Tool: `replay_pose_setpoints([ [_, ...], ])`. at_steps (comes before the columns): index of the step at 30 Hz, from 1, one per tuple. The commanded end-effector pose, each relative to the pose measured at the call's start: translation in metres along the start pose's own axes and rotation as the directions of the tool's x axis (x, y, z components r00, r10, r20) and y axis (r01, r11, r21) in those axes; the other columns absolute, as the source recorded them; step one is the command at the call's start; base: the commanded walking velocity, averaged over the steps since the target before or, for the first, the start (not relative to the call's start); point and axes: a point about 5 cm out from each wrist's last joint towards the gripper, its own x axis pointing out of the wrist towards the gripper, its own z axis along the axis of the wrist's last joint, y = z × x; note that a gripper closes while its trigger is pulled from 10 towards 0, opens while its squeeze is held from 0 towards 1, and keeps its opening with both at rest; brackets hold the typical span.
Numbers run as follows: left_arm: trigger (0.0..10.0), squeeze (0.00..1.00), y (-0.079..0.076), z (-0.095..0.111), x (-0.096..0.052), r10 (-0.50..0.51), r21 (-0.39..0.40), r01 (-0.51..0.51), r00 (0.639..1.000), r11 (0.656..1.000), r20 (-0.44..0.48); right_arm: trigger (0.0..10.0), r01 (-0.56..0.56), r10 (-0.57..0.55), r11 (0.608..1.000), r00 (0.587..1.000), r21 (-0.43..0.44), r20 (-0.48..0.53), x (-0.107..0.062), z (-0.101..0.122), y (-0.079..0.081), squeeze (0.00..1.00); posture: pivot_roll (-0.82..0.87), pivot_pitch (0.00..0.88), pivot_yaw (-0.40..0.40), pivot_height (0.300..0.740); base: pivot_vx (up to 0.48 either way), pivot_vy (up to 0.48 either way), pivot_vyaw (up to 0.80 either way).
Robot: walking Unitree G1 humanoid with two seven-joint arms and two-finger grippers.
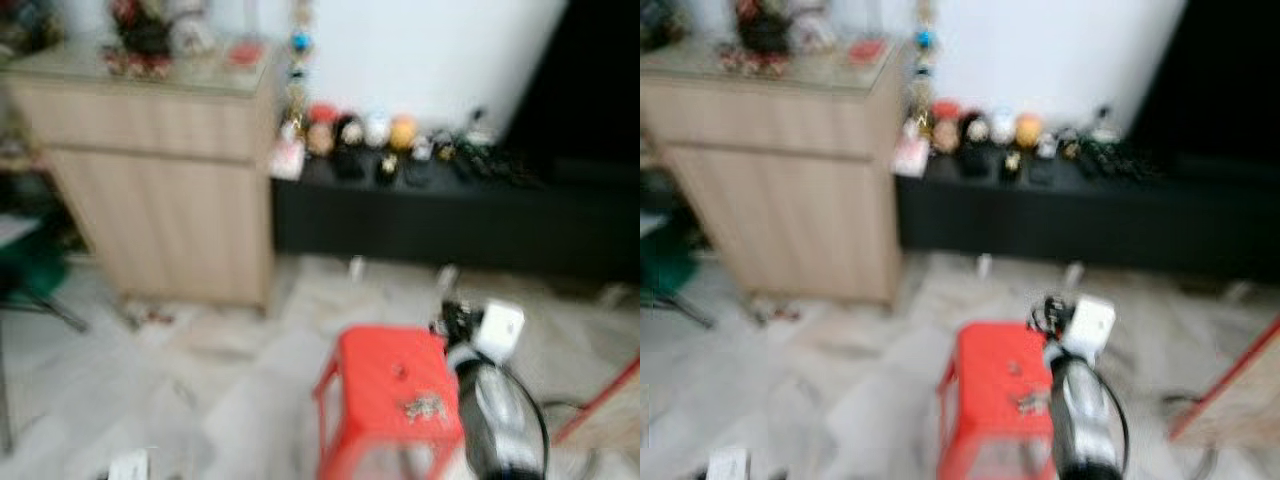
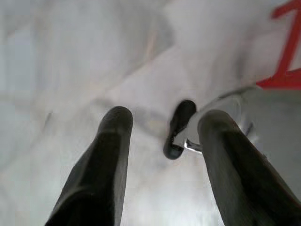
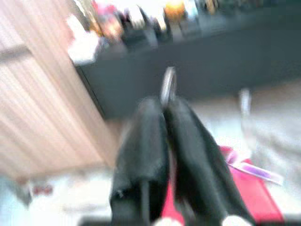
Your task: Hang keys on a hook
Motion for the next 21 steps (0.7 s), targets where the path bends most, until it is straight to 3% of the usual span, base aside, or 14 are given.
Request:
replay_pose_setpoints([
  [1,10.0,0.0,-0.003,0.014,0.004,-0.01,0.002,0.01,0.999,1.0,0.04,10.0,-0.025,0.025,1.0,0.999,-0.005,0.03,0.007,0.011,0.008,0.0,0.17,0.0,-0.097,0.74,0.0,0.0,0.0],
  [9,10.0,0.0,-0.025,0.014,0.007,-0.042,0.038,0.04,0.998,0.998,0.046,10.0,-0.019,0.019,1.0,0.999,-0.004,0.029,0.008,0.012,0.009,0.0,0.18,0.0,-0.097,0.74,0.0,0.0,0.0],
  [13,10.0,0.0,-0.039,0.021,0.011,-0.057,0.044,0.054,0.997,0.998,0.059,10.0,-0.005,0.005,1.0,0.999,-0.005,0.032,0.008,0.012,0.008,0.0,0.18,0.0,-0.095,0.74,0.0,-0.273,0.0],
  [21,10.0,0.0,-0.038,0.024,0.011,-0.054,0.044,0.051,0.996,0.998,0.065,10.0,0.047,-0.046,0.999,0.998,-0.01,0.048,0.01,0.016,0.003,0.0,0.18,0.0,-0.093,0.74,0.0,-0.274,0.0],
])
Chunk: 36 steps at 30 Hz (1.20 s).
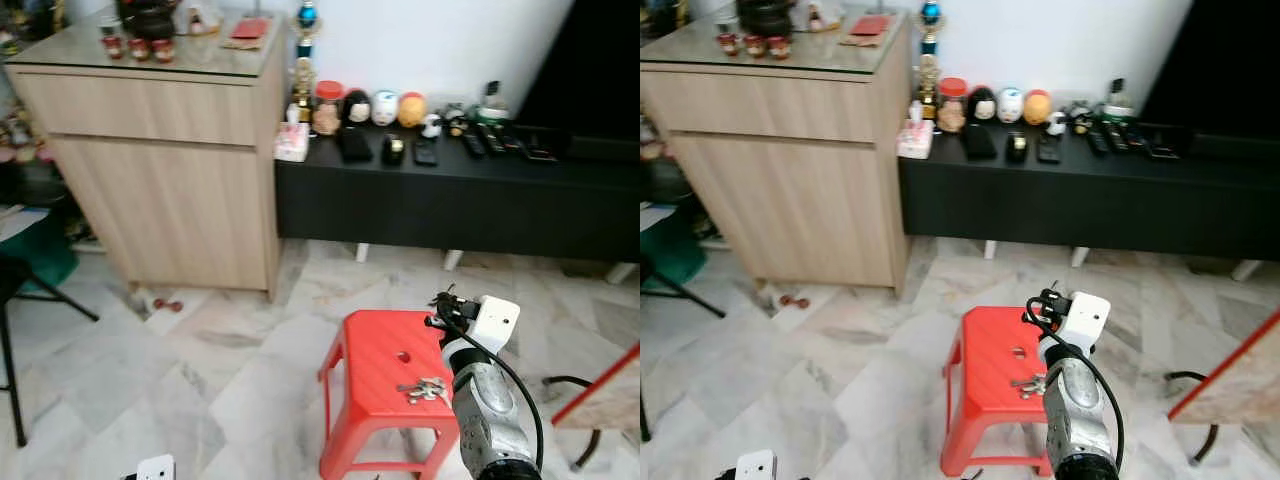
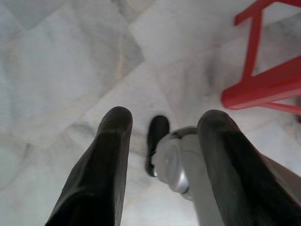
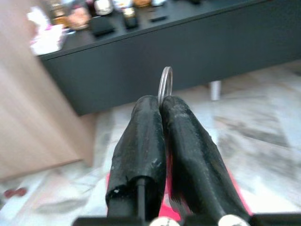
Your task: Hang keys on a hook
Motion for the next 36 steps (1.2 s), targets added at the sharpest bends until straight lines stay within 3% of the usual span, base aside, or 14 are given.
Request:
replay_pose_setpoints([
  [1,10.0,0.0,0.0012,-0.0066,-0.0022,-0.001,0.005,0.001,1.0,1.0,-0.022,10.0,0.017,-0.016,1.0,0.999,-0.013,0.032,0.0032,0.0082,-0.0024,0.0,0.18,0.0,-0.095,0.74,0.0,-0.274,0.0],
  [10,10.0,0.0,0.0059,-0.0088,-0.0037,0.009,0.008,-0.009,1.0,1.0,-0.023,10.0,0.031,-0.03,0.999,0.999,-0.015,0.033,0.002,0.0074,-0.004,0.0,0.17,0.0,-0.092,0.74,0.0,-0.275,0.0],
  [36,10.0,0.0,0.0008,-0.0022,-0.0011,0.001,0.018,-0.001,1.0,1.0,0.0,10.0,0.046,-0.045,0.999,0.998,-0.019,0.041,0.0039,0.0095,-0.0023,0.0,0.17,0.0,-0.082,0.74,0.0,-0.319,0.0],
])
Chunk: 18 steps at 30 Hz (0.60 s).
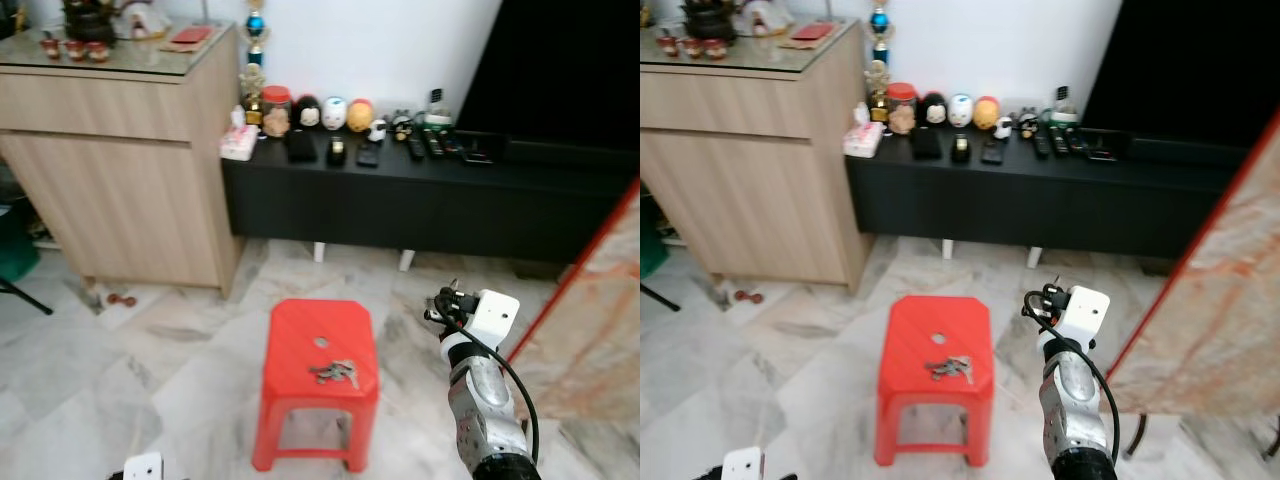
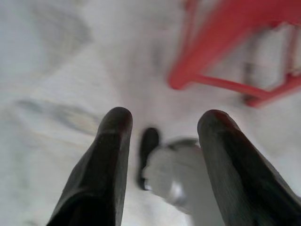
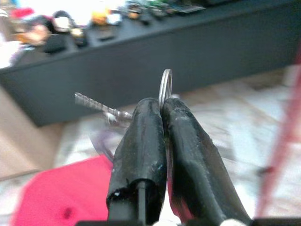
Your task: Hang keys on a hook
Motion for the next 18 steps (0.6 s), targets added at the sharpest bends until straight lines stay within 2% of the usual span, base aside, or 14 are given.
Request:
replay_pose_setpoints([
  [1,10.0,0.0,0.0038,-0.0043,-0.0016,0.005,0.016,-0.005,1.0,1.0,-0.021,10.0,-0.006,0.006,1.0,0.999,0.005,0.033,0.0035,0.0082,0.0044,0.0,0.17,0.0,-0.082,0.74,0.0,-0.326,0.0],
  [18,10.0,0.0,0.0022,-0.0043,-0.0016,0.002,0.015,-0.002,1.0,1.0,-0.016,10.0,-0.007,0.008,1.0,0.999,-0.003,0.043,0.0067,0.0121,0.0026,0.0,0.17,0.0,-0.093,0.74,0.0,-0.324,0.0],
])
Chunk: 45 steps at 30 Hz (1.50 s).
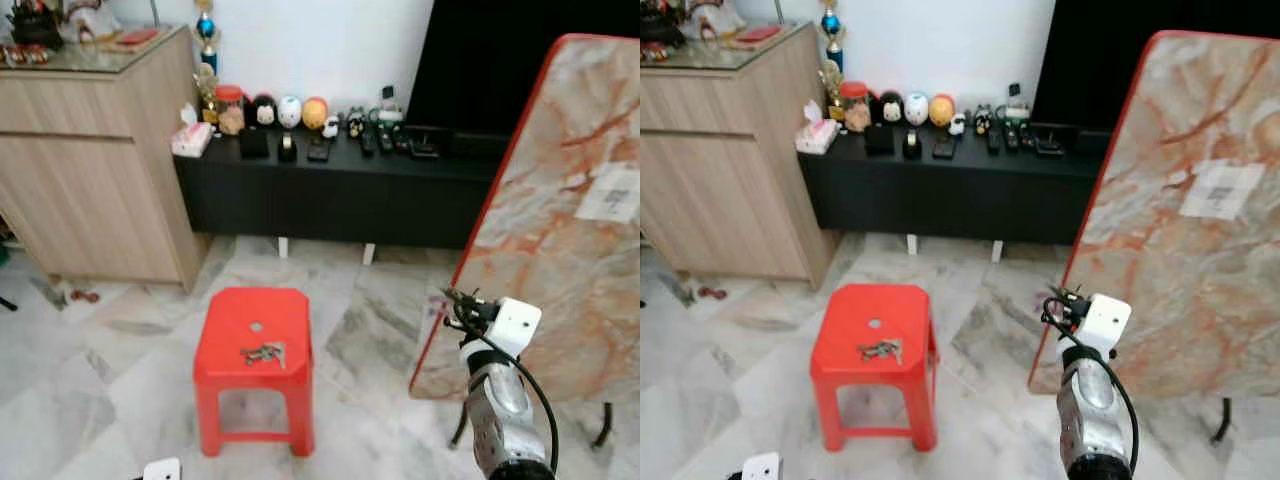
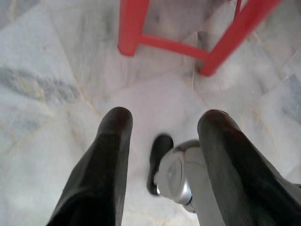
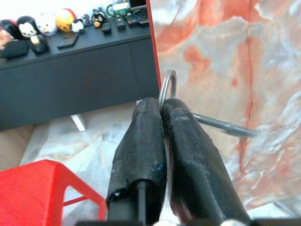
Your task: Hang keys on a hook
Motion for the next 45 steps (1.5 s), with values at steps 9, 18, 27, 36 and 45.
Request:
replay_pose_setpoints([
  [9,10.0,0.0,-0.005,0.001,0.001,-0.014,0.017,0.014,1.0,1.0,-0.005,10.0,-0.013,0.013,1.0,0.999,-0.008,0.044,0.006,0.013,0.002,0.0,0.16,0.0,-0.095,0.74,0.0,-0.287,0.0],
  [18,10.0,0.0,-0.006,-0.002,0.001,-0.03,-0.011,0.03,0.999,0.999,-0.023,10.0,-0.018,0.018,1.0,0.999,-0.008,0.05,0.008,0.014,0.005,0.0,0.16,0.0,-0.093,0.74,0.0,0.0,0.0],
  [27,10.0,0.0,0.006,-0.002,0.0,-0.021,-0.025,0.02,0.999,0.999,-0.046,10.0,0.008,-0.009,1.0,0.998,0.003,0.059,0.011,0.016,0.004,0.0,0.17,0.0,-0.092,0.74,0.0,0.0,0.0],
  [36,10.0,0.0,0.006,-0.013,-0.004,-0.013,-0.028,0.012,0.997,1.0,-0.071,10.0,0.069,-0.069,0.998,0.997,0.002,0.043,0.011,0.016,-0.004,0.0,0.17,0.0,-0.096,0.74,0.0,0.0,0.0],
  [45,10.0,0.0,0.02,-0.025,-0.012,0.01,-0.053,-0.015,0.996,0.998,-0.085,10.0,0.07,-0.07,0.998,0.997,0.007,0.041,0.012,0.015,-0.003,0.0,0.17,0.0,-0.098,0.74,0.0,0.0,-0.72],
])
